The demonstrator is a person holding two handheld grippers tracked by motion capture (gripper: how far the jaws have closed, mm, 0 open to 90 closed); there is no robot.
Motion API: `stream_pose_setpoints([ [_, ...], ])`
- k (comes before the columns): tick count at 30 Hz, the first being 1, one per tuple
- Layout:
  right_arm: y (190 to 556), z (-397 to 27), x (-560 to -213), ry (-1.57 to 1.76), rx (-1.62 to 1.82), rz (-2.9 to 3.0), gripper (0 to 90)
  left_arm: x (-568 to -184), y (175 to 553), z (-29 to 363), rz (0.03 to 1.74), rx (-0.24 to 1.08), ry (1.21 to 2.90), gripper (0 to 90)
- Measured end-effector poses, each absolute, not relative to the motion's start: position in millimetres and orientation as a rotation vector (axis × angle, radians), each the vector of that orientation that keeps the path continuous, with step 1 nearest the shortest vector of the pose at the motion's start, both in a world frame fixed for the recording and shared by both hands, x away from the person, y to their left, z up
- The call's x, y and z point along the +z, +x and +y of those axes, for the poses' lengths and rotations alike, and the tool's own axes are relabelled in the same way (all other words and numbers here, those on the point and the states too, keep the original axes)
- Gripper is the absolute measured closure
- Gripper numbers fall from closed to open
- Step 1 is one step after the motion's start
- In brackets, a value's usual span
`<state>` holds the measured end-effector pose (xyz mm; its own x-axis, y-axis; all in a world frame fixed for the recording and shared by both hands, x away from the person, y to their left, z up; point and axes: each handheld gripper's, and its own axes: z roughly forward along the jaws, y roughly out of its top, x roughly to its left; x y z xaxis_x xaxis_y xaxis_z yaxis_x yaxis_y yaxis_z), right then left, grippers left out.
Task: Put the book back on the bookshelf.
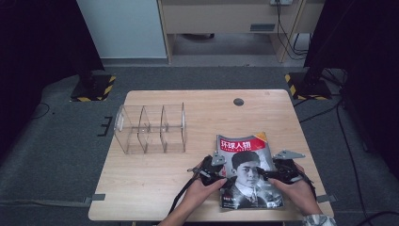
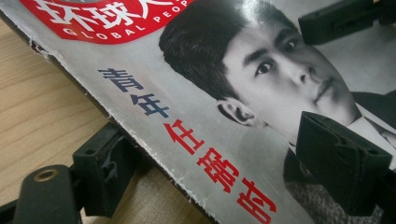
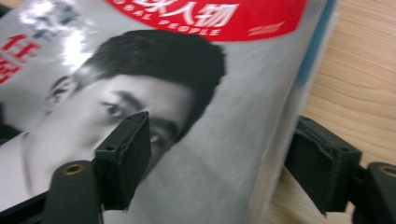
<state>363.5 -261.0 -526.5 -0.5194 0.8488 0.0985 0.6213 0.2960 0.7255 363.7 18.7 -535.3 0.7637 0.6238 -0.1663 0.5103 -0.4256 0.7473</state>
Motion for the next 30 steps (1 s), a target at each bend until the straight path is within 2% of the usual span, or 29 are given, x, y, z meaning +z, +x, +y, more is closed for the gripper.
stream_pose_setpoints([
  [15,362,-267,-530,1.382,0.982,2.251,23.7,-535,369,15,0.833,0.183,2.127,14.5],
  [17,362,-265,-530,1.363,0.993,2.262,24.8,-536,371,15,0.844,0.149,2.11,12.3],
  [18,361,-263,-530,1.366,0.986,2.267,24.8,-536,373,14,0.859,0.125,2.093,7.8],
  [20,362,-264,-530,1.36,0.988,2.269,25.6,-536,374,14,0.864,0.123,2.092,7.2],
  [23,362,-264,-530,1.353,1.005,2.261,29.9,-533,376,13,0.883,0.123,2.109,7.7],
  [30,361,-264,-530,1.34,1.02,2.272,35.6,-530,384,21,0.925,0.081,2.098,17.3],
])
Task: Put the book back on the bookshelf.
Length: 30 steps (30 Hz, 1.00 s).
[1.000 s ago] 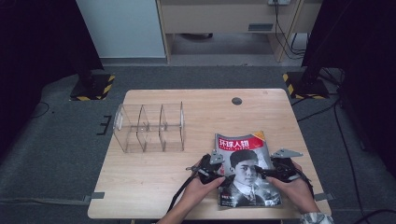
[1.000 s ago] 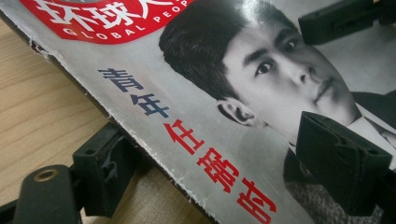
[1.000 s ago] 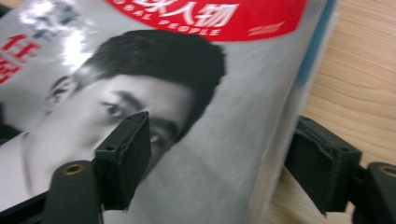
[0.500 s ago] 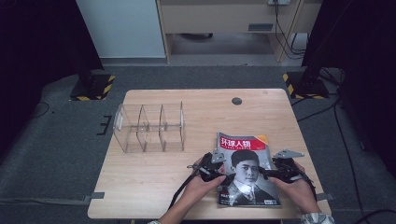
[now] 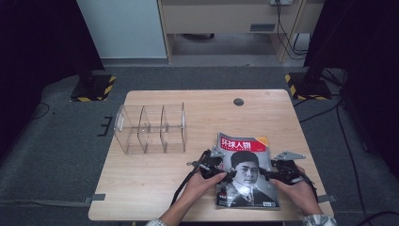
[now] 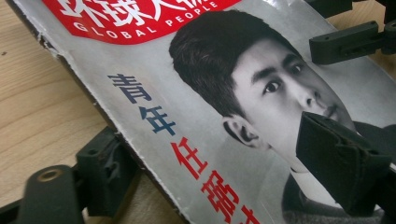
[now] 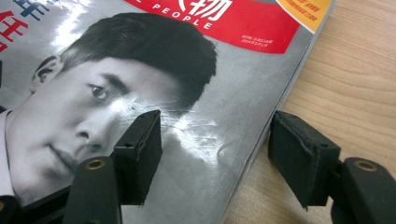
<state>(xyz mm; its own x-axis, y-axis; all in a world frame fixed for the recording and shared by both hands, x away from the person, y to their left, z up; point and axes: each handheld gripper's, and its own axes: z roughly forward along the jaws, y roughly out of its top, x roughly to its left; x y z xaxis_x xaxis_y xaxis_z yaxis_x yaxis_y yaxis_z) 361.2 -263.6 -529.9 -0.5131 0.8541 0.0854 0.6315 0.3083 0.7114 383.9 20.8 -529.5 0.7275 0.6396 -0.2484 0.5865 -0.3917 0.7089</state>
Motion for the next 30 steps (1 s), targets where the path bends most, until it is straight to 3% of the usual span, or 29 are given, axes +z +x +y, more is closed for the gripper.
stream_pose_setpoints([
  [4,362,-262,-531,1.332,1.031,2.263,36.5,-525,387,22,0.894,0.087,2.132,20.3],
  [10,365,-260,-532,1.313,1.043,2.269,38.6,-516,391,23,0.869,0.089,2.149,33.1],
  [13,366,-259,-532,1.301,1.051,2.271,38.9,-515,394,22,0.862,0.081,2.159,34.2],
  [23,367,-256,-533,1.27,1.068,2.282,40.7,-515,404,14,0.873,0.081,2.162,29.6],
  [30,367,-252,-533,1.246,1.076,2.299,41.7,-515,410,13,0.89,0.079,2.154,20.8],
])
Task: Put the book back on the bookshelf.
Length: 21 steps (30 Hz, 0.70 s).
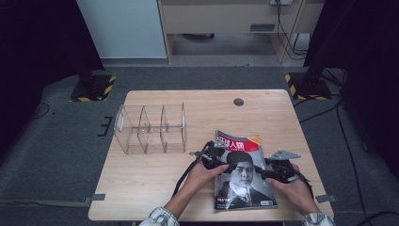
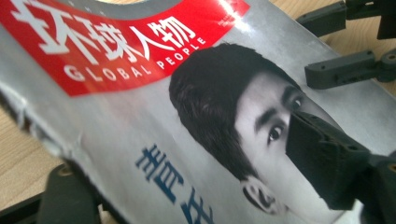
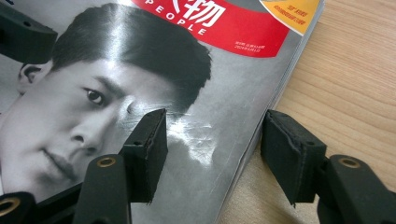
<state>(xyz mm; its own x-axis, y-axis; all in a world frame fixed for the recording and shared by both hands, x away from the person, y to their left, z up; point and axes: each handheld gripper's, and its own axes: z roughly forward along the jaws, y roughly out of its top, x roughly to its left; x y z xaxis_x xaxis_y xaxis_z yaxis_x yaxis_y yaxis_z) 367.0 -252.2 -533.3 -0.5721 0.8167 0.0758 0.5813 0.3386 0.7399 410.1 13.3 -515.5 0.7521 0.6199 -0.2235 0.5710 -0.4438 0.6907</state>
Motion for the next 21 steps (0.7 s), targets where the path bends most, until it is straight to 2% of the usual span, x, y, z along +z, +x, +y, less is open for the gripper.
stream_pose_setpoints([
  [3,366,-252,-533,1.234,1.077,2.307,42.8,-514,413,14,0.904,0.08,2.15,19.8],
  [4,366,-253,-533,1.238,1.079,2.314,43.5,-513,414,14,0.904,0.084,2.148,23.4],
  [14,385,-250,-532,1.28,1.075,2.298,43.0,-505,422,18,0.891,0.084,2.167,34.7],
  [21,385,-250,-532,1.267,1.08,2.298,47.0,-502,429,14,0.891,0.087,2.169,34.9],
])
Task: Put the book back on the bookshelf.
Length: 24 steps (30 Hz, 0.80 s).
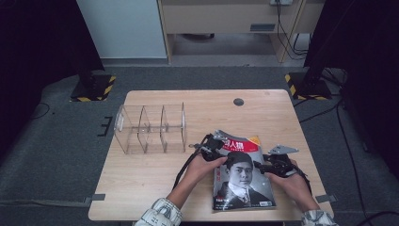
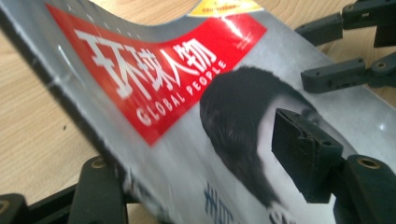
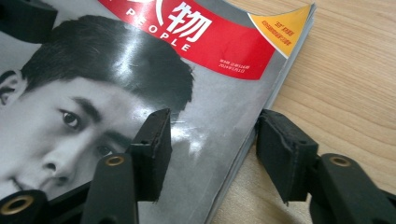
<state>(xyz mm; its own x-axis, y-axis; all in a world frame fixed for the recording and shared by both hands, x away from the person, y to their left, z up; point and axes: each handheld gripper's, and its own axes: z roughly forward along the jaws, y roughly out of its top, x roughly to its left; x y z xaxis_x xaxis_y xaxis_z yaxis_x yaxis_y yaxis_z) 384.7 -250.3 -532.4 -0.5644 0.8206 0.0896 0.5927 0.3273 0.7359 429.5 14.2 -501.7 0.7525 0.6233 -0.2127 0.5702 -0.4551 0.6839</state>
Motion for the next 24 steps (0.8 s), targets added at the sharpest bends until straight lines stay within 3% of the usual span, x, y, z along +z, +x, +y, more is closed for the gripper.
stream_pose_setpoints([
  [16,382,-246,-533,1.21,1.095,2.313,51.9,-500,446,7,0.892,0.078,2.167,40.3],
  [24,382,-245,-533,1.183,1.097,2.322,52.1,-498,448,7,0.876,0.053,2.186,52.1],
])
